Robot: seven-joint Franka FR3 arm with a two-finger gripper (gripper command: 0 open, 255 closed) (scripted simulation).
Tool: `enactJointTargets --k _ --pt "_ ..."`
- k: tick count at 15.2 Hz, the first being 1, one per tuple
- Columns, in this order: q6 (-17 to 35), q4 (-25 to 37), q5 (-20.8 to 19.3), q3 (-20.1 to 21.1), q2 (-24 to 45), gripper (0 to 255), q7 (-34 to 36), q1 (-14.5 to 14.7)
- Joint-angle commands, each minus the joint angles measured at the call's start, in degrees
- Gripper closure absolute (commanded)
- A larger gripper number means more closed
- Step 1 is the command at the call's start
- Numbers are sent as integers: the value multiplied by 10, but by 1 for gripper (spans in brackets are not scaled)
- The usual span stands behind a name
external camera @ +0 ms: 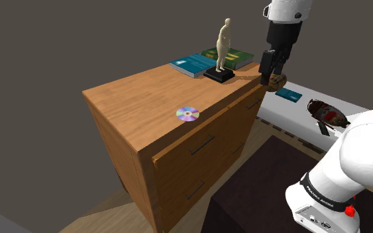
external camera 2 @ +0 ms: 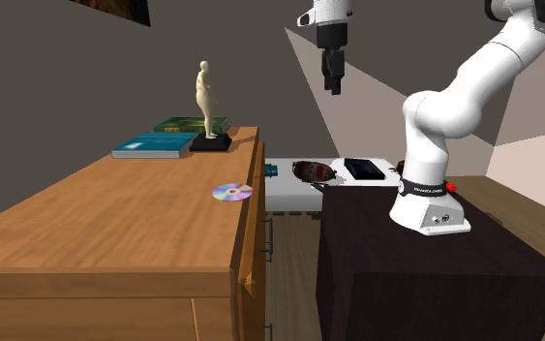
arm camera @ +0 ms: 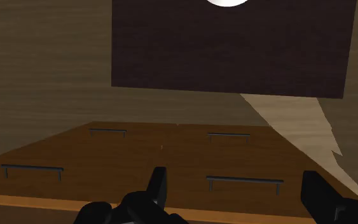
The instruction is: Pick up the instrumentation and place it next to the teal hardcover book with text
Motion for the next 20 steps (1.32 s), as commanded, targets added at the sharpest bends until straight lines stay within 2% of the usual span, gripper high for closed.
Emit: enactJointTargets --k 1,8,11,13,15,17,19,20 --pt "0 0 0 0 0 0 0 0" --pt "231 -123 -86 84 9 0 -26 49" --pt "339 -168 -140 124 33 0 -18 54" --pt "414 -193 -188 156 56 0 -2 46" --pt "490 -213 -250 195 86 0 27 23" --pt "564 -224 -335 249 120 0 76 -22" --pt "632 -222 -451 326 154 0 154 -98" --pt "660 -216 -523 376 171 0 207 -151"
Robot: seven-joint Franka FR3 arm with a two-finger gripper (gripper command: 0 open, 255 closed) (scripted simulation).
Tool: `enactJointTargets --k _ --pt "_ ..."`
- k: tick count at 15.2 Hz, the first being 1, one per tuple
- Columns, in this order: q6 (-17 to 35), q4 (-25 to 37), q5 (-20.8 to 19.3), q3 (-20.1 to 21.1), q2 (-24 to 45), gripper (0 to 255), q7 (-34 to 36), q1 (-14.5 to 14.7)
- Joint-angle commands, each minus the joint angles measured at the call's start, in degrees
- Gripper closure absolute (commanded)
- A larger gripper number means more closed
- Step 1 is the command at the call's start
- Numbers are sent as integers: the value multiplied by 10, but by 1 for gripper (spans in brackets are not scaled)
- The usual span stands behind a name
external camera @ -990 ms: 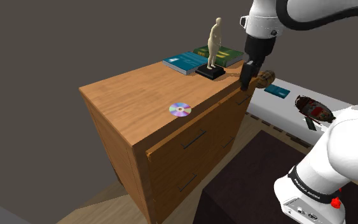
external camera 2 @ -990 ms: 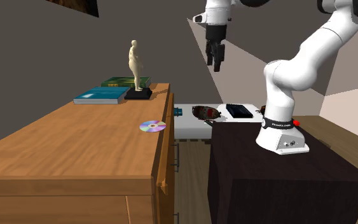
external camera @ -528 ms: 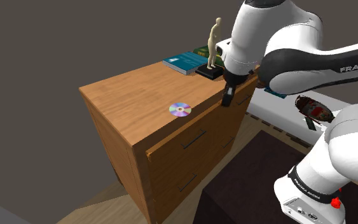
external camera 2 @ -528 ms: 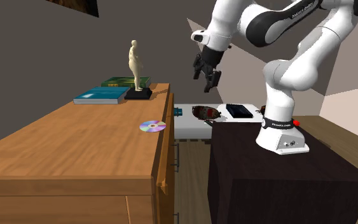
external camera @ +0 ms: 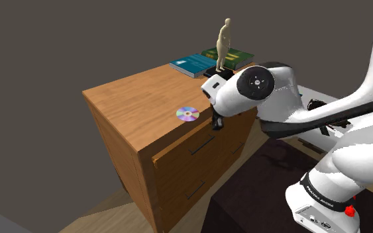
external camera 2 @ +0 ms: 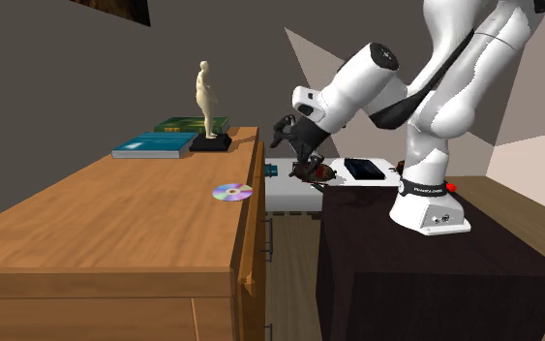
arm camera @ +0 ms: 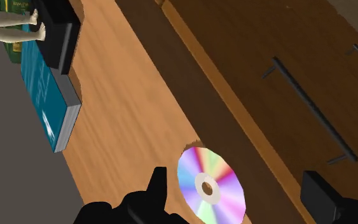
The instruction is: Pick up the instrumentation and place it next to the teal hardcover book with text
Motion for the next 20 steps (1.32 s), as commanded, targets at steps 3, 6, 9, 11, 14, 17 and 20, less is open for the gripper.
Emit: enactJointTargets --k 3,6,9,11,14,17,20 --pt "67 48 -347 230 64 0 267 -225" --pt "-12 86 -535 346 152 0 397 -323" --pt "-66 101 -579 367 223 0 403 -355" --pt "-108 110 -607 378 276 0 400 -373" --pt "-141 117 -628 373 320 0 394 -375" --pt "-141 117 -628 372 319 0 394 -375" --pt "-141 117 -628 372 319 0 394 -375"
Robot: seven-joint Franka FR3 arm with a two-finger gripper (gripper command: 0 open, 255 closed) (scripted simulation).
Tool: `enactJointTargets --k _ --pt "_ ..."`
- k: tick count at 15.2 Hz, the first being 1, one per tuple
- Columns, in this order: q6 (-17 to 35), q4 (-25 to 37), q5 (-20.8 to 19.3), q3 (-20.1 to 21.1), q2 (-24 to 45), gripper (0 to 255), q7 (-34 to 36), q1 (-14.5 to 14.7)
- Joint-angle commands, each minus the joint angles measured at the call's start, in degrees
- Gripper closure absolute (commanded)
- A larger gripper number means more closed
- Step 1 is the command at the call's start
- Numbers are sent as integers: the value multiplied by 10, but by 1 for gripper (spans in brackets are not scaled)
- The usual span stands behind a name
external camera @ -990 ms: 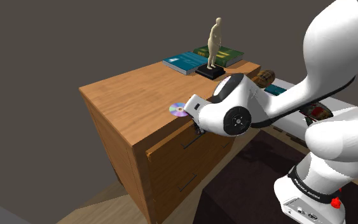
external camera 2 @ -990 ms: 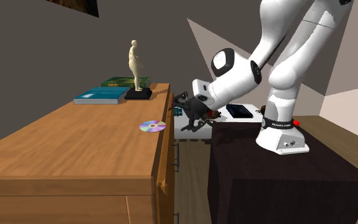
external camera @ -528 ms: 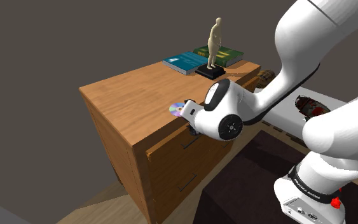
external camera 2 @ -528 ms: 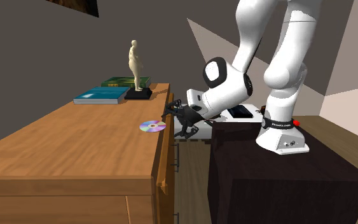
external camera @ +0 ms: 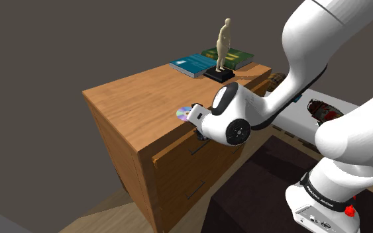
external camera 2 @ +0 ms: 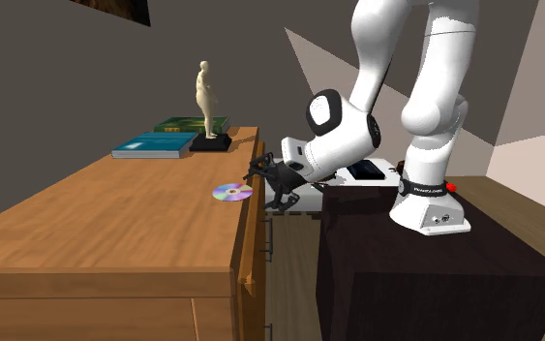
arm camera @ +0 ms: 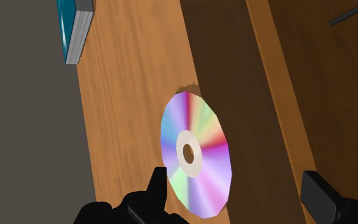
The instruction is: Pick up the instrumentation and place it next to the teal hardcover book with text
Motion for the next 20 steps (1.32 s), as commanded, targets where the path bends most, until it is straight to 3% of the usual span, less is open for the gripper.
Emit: enactJointTargets --k 1,2,11,15,20 --pt "0 0 0 0 0 0 0 0" --pt "0 0 0 0 0 255 0 0" --pt "0 0 0 0 0 255 0 0" --pt "95 1 49 -8 -103 255 -10 0" --pt "179 -3 113 -59 -193 255 -54 35"
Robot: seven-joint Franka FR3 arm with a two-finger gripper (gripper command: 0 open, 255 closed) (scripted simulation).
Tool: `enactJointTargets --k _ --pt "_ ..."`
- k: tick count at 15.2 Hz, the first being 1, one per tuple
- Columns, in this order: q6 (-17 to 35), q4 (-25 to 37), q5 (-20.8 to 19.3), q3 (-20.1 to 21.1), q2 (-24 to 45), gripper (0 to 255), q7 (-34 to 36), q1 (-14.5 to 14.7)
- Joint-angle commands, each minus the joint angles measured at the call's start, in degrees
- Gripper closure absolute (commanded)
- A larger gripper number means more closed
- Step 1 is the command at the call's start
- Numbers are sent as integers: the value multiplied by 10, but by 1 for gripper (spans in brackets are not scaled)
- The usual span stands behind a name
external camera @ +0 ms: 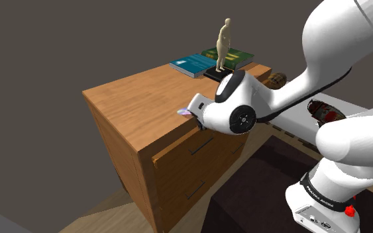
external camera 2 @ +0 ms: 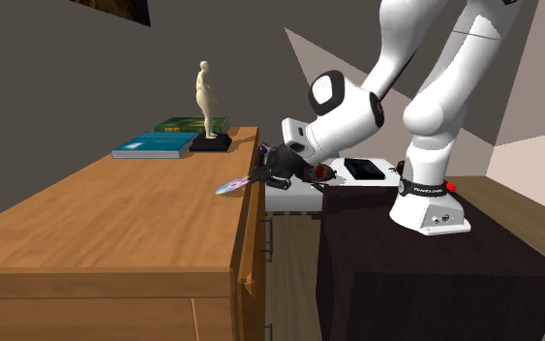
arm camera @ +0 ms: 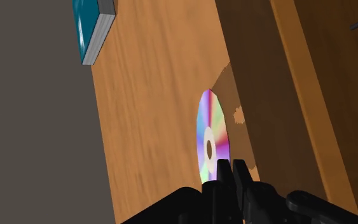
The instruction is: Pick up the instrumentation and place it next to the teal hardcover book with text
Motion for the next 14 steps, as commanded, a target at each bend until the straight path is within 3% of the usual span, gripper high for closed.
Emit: enactJointTargets --k 1,11,14 --pt "27 -1 28 -20 -28 255 -24 13" --pt "96 -21 190 -124 -119 255 -193 93" --pt "78 38 109 -89 -48 255 -161 16"
